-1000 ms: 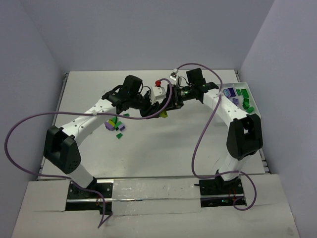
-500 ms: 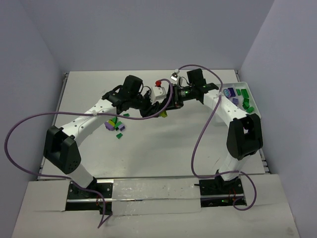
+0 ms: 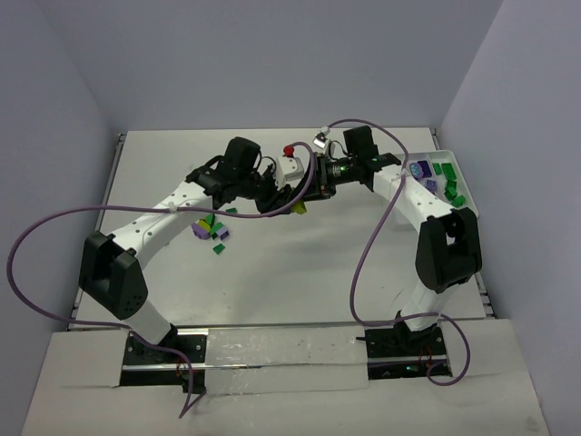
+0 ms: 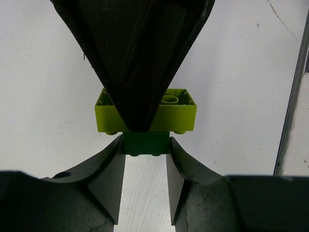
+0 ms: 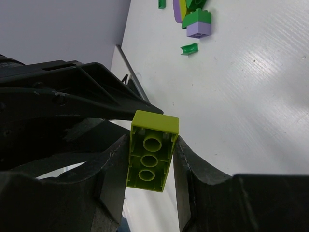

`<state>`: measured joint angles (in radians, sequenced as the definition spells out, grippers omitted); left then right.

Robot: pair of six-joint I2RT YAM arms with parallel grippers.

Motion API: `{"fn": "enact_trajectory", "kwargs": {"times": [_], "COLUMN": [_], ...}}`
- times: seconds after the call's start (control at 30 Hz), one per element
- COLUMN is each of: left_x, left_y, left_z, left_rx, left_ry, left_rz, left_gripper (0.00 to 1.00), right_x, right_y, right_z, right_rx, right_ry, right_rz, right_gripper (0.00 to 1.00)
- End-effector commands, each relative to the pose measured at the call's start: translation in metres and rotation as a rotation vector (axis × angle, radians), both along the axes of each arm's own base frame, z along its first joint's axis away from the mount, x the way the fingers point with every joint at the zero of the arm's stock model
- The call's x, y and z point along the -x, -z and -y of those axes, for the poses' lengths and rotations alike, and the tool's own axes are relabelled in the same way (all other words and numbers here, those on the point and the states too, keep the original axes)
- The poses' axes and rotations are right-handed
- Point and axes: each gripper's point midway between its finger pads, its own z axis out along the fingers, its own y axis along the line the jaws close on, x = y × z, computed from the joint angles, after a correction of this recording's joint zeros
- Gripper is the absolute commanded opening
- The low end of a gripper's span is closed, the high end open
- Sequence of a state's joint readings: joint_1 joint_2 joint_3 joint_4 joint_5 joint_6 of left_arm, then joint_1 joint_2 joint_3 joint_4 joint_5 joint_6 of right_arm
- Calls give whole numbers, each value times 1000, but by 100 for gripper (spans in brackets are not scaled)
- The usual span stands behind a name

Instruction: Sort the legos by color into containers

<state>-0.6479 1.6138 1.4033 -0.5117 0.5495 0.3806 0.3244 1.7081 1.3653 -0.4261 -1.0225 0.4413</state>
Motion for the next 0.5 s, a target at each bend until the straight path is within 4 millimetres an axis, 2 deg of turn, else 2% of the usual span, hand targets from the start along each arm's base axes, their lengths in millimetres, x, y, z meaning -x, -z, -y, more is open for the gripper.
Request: {"fn": "enact_trajectory", "kwargs": {"times": [0.0,0.47], "left_x": [-6,-9], "left_y": [-35,-35], "left_z": [16,17], "left_rx": [104,105], "left_ry": [24,13], "left_rz": [73,73], "left_gripper": [44,52], "right_x": [14,15], "right_y": [-20,-20], "right_z": [-11,-11], "right_rx": [-101,-108], "right_ry": [-102,-102], "right_rz": [38,36], "right_gripper": [0,0]}}
